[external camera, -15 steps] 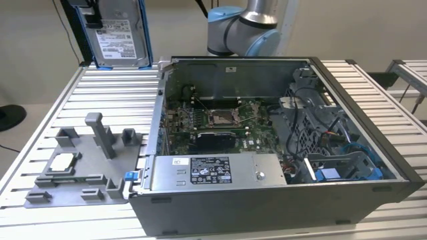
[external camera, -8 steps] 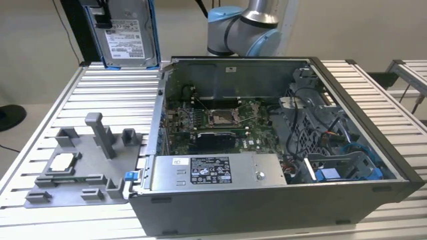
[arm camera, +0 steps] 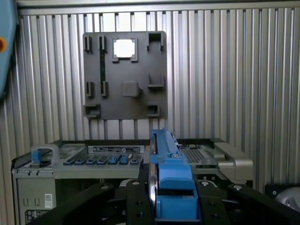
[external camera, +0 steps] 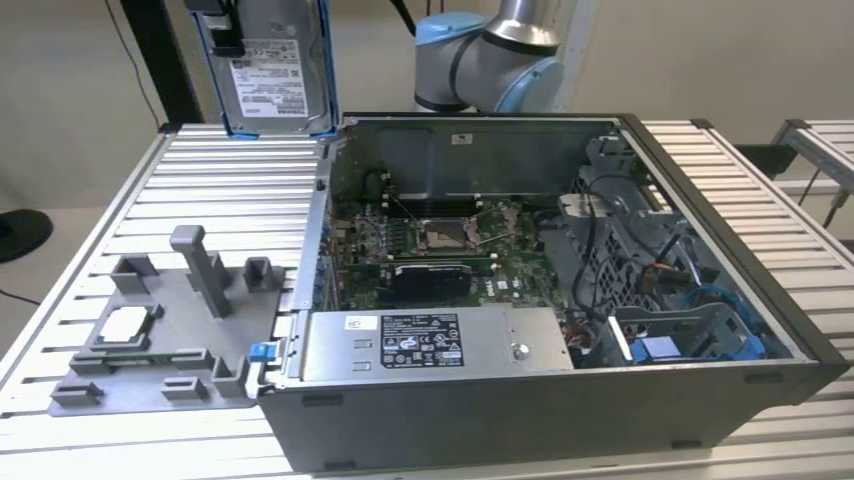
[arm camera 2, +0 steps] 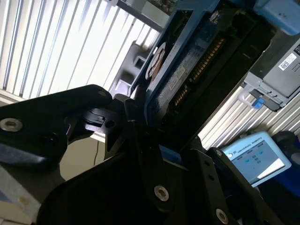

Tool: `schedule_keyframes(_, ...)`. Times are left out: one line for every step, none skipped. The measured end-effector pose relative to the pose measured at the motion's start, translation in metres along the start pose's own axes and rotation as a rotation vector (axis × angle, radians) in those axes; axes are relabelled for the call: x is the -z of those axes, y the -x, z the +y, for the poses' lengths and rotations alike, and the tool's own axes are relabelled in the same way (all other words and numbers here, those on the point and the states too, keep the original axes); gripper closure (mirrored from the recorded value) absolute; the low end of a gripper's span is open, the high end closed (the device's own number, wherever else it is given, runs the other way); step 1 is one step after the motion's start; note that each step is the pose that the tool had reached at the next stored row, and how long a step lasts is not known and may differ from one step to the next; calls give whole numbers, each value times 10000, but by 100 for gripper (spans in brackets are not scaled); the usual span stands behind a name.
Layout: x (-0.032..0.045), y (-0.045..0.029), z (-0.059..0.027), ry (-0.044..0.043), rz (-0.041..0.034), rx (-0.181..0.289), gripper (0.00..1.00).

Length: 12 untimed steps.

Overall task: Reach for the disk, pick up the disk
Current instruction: 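Pick up the disk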

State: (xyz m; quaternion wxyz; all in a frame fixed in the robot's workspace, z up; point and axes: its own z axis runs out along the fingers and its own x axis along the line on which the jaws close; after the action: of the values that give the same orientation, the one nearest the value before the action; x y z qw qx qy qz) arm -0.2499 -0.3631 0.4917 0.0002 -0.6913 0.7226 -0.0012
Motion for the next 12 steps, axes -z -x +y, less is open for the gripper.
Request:
schedule_keyframes(0,1,-23,0,0,0,100)
schedule_keyframes(0,2,-43,0,0,1,100)
schedule_keyframes(0,3,-65,1,1,1,100)
schedule_keyframes(0,4,-88,1,1,1,100)
schedule_keyframes(0,5,-109,1,0,1,100)
schedule_keyframes(0,6,-131,1,0,0,100)
schedule_keyframes(0,7,-153,2,1,0,100)
schedule_keyframes(-1,8,-175,1,0,1,100)
schedule_keyframes(0,9,-197,1,0,0,100)
schedule_keyframes(0,10,-217,2,1,0,100)
schedule_keyframes(-1,11,-239,2,0,1,100)
schedule_keyframes(-1,11,-261,2,0,1,100)
